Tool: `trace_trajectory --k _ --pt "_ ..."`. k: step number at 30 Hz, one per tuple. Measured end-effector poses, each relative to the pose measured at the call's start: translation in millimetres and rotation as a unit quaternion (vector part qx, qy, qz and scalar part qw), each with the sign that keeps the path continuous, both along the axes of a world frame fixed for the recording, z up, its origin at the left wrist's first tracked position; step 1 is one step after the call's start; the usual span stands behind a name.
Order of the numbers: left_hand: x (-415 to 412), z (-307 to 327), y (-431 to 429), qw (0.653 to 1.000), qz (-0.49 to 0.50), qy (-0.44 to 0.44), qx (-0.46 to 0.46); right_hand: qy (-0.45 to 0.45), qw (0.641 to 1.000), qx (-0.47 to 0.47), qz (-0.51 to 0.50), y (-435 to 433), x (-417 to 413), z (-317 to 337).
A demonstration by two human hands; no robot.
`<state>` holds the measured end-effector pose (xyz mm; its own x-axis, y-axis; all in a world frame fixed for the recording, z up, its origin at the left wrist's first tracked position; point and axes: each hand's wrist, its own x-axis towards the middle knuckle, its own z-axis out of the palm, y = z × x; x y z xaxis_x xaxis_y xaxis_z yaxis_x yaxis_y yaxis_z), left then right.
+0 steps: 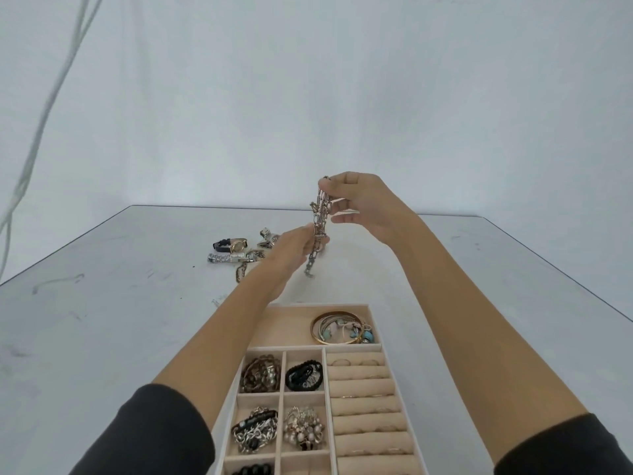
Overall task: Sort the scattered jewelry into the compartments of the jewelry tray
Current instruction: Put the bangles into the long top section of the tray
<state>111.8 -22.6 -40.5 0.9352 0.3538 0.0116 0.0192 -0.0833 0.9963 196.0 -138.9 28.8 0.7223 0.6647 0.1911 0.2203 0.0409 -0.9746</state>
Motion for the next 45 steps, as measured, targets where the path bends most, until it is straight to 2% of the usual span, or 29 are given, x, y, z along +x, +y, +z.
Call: trace_trajectory --k 7,15,23,29,34,45 --pt "4 -15 7 1.0 0.017 0.002 -0.009 -0.096 0.993 -0.062 -0.031 2 -1 -10" --pt "5 -13 7 1.0 0.003 -0.002 -0.029 -0.109 0.993 -0.014 -0.044 6 -9 -3" --pt "9 -6 0 0.992 -0.054 -0.016 -0.112 -0.054 0.994 0.093 -0.004 9 -20 20" --pt "9 -8 -1 0.974 -0.132 -0.022 -0.181 -0.07 0.993 0.091 -0.026 17 -23 39" --pt "8 -11 -5 0.962 -0.176 -0.007 -0.206 -0.023 0.991 0.128 -0.024 25 -26 53" --pt "8 -17 -1 0.93 -0.173 0.015 -0.323 -0.022 0.974 0.22 -0.053 47 -24 81"
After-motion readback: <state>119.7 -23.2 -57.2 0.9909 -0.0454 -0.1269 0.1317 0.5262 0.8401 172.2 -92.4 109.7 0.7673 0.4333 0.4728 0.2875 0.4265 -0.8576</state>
